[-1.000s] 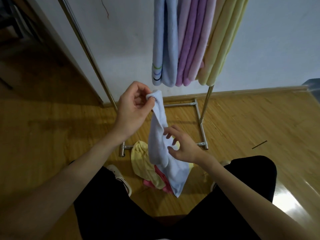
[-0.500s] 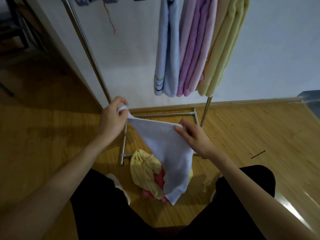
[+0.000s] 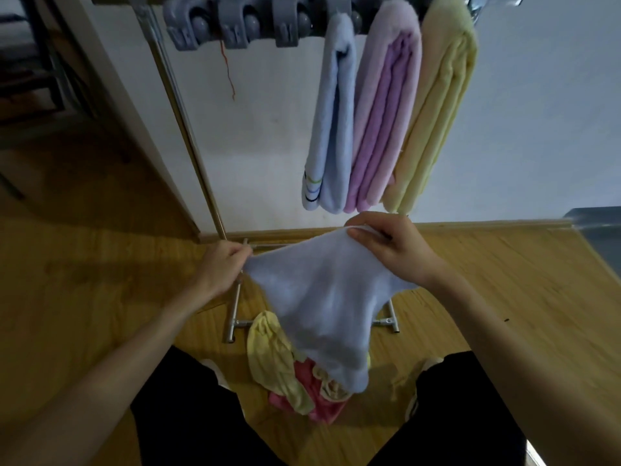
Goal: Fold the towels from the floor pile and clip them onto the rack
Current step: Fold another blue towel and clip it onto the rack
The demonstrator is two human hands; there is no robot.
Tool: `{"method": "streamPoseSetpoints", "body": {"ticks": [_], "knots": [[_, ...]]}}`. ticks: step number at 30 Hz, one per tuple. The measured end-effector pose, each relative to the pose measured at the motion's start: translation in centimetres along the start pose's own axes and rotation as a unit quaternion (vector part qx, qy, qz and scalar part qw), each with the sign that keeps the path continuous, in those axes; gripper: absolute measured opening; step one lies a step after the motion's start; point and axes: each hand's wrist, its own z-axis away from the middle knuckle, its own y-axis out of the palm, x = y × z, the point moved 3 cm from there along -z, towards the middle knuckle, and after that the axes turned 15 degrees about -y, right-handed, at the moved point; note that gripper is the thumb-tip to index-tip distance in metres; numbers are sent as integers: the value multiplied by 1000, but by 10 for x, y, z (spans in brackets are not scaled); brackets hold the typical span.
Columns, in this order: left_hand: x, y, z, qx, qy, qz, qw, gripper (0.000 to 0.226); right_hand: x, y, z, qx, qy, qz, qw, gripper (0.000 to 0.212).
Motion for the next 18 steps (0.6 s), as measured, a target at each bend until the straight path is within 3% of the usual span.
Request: {"method": "streamPoseSetpoints", "body": {"ticks": [3, 7, 11, 12, 15, 18], "knots": [[2, 7, 6, 40, 19, -38, 998, 82, 4, -1, -9, 3, -14, 21, 1000, 17], [8, 22, 7, 53, 69, -174, 981, 45, 8, 2, -15, -1, -34, 31, 999, 16], [5, 35, 11, 44, 75, -320, 944, 26, 13, 11, -18, 26, -46, 22, 998, 14], [0, 37, 14, 39, 91, -322, 941, 33, 13, 12, -19, 33, -48, 20, 998, 14], [-21, 44, 27, 45, 148, -165, 974, 53, 14, 16, -21, 49, -62, 16, 997, 15], [-36, 52, 35, 74, 181, -40, 980, 33, 14, 19, -22, 61, -76, 14, 995, 16]]}}
